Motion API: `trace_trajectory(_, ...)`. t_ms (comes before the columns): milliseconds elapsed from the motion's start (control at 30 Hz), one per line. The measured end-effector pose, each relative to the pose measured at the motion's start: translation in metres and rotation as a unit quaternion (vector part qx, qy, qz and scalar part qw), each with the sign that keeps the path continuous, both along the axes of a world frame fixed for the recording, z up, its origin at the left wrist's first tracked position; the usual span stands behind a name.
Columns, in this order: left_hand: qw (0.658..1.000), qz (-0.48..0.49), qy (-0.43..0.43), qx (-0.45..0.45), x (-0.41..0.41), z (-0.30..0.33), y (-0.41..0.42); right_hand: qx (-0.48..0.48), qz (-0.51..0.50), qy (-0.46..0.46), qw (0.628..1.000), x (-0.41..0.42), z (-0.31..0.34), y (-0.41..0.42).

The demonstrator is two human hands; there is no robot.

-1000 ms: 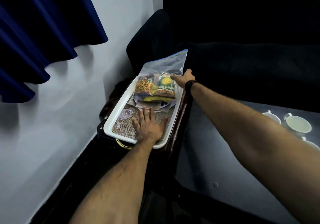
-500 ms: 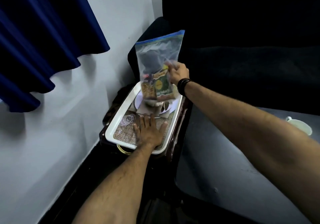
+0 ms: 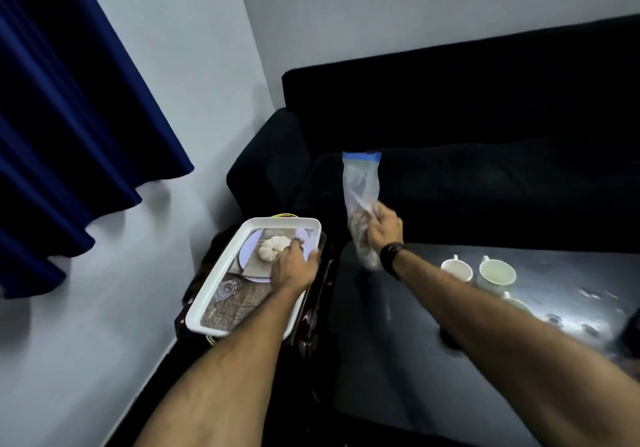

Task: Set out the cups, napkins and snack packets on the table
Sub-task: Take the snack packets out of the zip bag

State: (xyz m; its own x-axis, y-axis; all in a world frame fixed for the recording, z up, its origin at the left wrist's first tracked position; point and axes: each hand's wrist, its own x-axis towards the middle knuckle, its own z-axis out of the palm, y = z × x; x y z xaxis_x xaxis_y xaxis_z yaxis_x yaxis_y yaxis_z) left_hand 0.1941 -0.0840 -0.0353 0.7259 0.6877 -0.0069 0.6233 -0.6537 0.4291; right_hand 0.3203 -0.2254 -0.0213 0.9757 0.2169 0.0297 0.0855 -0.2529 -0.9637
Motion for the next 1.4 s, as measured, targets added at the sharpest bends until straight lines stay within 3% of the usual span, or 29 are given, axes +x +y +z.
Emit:
trace_trajectory(233, 0.984, 0.011, -0.085, -0.156, 0.035, 0.052, -0.07, -0.061, 0.075, 0.015, 0.995, -0.057, -0.062, -0.048)
trace_trajectory(333, 0.984, 0.021, -0.059, -0.164, 0.038, 0.055, -0.091, -0.151, 0.152, -0.026, 0.976, -0.071, -0.071, -0.061)
trace_trajectory(433, 0.992, 0.047, -0.032, -0.115, 0.039, 0.051, -0.1, -0.223, 0.159, -0.016, 0.962, -0.079, -0.073, -0.076)
trace_trajectory(500, 0.994, 0.046, -0.035, -0.094, 0.038, 0.049, -0.103, -0.25, 0.189, -0.023, 0.949, -0.081, -0.072, -0.086)
trace_trajectory(600, 0.988, 0.026, -0.051, -0.14, 0.031, 0.053, -0.11, -0.228, 0.248, -0.065, 0.939, -0.075, -0.065, -0.1)
trace_trajectory(667, 0.986, 0.01, -0.064, -0.154, 0.027, 0.054, -0.113, -0.146, 0.157, -0.074, 0.974, -0.069, -0.048, -0.105)
trace_trajectory(733, 0.986, -0.015, -0.067, -0.151, 0.023, 0.052, -0.118, -0.022, 0.051, -0.015, 0.998, -0.063, -0.023, -0.109)
trace_trajectory(833, 0.981, -0.06, -0.07, -0.171, 0.022, 0.045, -0.124, 0.072, 0.109, 0.075, 0.989, -0.055, 0.008, -0.112)
trace_trajectory(900, 0.974, -0.073, -0.082, -0.197, 0.024, 0.044, -0.128, 0.026, 0.149, 0.065, 0.986, -0.057, 0.023, -0.114)
trace_trajectory(1167, 0.968, -0.089, -0.058, -0.229, 0.019, 0.04, -0.149, -0.115, 0.059, 0.013, 0.992, -0.056, 0.023, -0.12)
trace_trajectory(1400, 0.99, -0.079, -0.076, -0.086, 0.01, 0.044, -0.165, -0.176, 0.02, -0.029, 0.984, -0.067, 0.034, -0.121)
